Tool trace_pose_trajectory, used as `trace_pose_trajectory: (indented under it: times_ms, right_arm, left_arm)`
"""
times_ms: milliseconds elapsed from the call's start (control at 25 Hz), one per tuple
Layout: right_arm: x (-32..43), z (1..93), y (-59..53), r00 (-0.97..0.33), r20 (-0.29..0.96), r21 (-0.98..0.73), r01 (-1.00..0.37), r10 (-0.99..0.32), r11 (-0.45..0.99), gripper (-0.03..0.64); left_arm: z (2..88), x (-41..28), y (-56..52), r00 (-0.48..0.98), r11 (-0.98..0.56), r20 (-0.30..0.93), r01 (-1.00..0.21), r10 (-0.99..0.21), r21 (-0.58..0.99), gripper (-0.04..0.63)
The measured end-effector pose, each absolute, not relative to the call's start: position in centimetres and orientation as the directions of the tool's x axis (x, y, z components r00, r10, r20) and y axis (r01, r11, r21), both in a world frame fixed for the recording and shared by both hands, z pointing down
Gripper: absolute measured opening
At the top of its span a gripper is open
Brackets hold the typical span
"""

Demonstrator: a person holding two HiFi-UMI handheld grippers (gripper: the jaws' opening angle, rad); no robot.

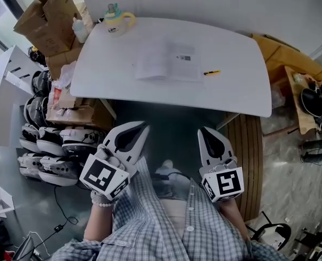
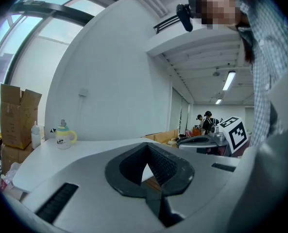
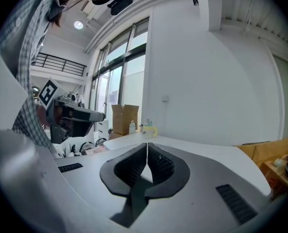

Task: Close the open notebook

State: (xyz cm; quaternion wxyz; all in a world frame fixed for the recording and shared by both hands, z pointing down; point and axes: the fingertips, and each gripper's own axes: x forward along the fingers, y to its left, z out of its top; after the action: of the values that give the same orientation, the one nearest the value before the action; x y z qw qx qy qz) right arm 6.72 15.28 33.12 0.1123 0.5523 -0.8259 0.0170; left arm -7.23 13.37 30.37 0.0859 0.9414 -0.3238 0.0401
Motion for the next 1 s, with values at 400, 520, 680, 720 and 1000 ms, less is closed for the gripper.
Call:
trace_pose_trajectory:
  times_ms: [400,520,680,720,1000]
  right_arm:
    - [10.8,34.1,14.9,-0.359,0.224,0.094,-0.918,-0.906,0.386,0.022]
    - [11.0,34.2,14.6,-0.364,0.221,0.077,-0.919,-0.905,0.388,0.023]
    - [10.8,34.5,14.3,-0.369,0.226,0.058,-0.919,-0.902,0.39,0.023]
    - [10.8,34.7,14.2,-0.37,0.23,0.055,-0.918,-0.9,0.392,0.023]
    - [11.3,35.4,12.1,-0.349,0.25,0.041,-0.928,-0.903,0.37,0.023]
  left_arm:
    - [30.4,-4.0,12.2,0.76,-0.752,0.133,-0.65,-0.636,0.114,0.006]
    - [30.3,-4.2,12.0,0.753,-0.746,0.142,-0.657,-0.642,0.108,0.006]
    - [30.4,-4.5,11.4,0.743,-0.735,0.157,-0.668,-0.651,0.112,0.006]
    - [30.5,-4.5,11.2,0.742,-0.735,0.161,-0.669,-0.651,0.114,0.006]
    - [31.0,-4.1,8.6,0.755,-0.746,0.177,-0.653,-0.631,0.13,0.006]
